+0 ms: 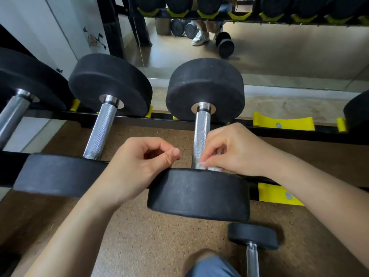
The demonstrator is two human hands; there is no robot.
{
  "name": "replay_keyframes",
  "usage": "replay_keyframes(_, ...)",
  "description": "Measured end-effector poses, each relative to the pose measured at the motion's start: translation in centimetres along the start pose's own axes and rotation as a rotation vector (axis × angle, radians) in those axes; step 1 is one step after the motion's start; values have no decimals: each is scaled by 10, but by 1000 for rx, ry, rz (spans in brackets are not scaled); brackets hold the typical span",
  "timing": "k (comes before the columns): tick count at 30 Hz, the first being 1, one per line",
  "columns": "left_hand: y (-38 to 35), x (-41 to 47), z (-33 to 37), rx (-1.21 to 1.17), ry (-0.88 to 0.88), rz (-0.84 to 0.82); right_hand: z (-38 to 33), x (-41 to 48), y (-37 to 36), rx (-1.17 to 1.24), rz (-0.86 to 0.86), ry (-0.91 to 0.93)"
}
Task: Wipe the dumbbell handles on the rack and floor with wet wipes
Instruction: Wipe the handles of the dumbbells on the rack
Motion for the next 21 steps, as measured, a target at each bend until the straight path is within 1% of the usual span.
replay_keyframes(3, -3, 3, 0, -40, -8, 7, -14, 7, -8, -42, 49, 77)
replay_keyframes(4, -4, 5, 0, -40, -22, 1, -14, 10, -7, -26, 49, 66)
replay_keyframes(7, -7, 6, -2, -38, -47, -35, 5, 8, 0, 262, -58, -113)
replay_keyframes(9, -8, 5, -3, -68, -50, -18, 11, 1, 2, 391, -131, -151)
replay_keyframes(11, -9, 10, -5, -125, -44, 18, 10, -1, 0, 457, -157, -159)
replay_keyframes(12, -10, 15, -6, -150, -37, 13, 9, 0, -1, 470, -119, -164)
replay_keyframes(14, -14, 26, -6, -157, -27, -34, 7, 4, 3, 489, 34, -189)
replay_keyframes(16, -18, 38, -3, -97, -19, -63, 8, 6, 2, 490, 142, -225)
replay_keyframes(17, -20, 44, -1, -16, -25, -82, 9, 6, -1, 470, 155, -253)
replay_keyframes(19, -27, 55, 2, 225, -62, -177, 17, 2, -4, 449, 157, -290)
replay_keyframes(20, -31, 60, 4, 319, -88, -232, 20, -6, -1, 430, 196, -284)
replay_keyframes(21, -34, 62, 7, 370, -112, -283, 22, -17, 6, 397, 270, -251)
Point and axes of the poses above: each hand's wrist, its own x-axis towards the middle knuckle, its own y-axis out of the back of the hand, z = x × y, the point moved 6 cm from there along x, towards the middle knuckle, and after that the axes turned 13 degrees about -y, right-handed, at the moved point
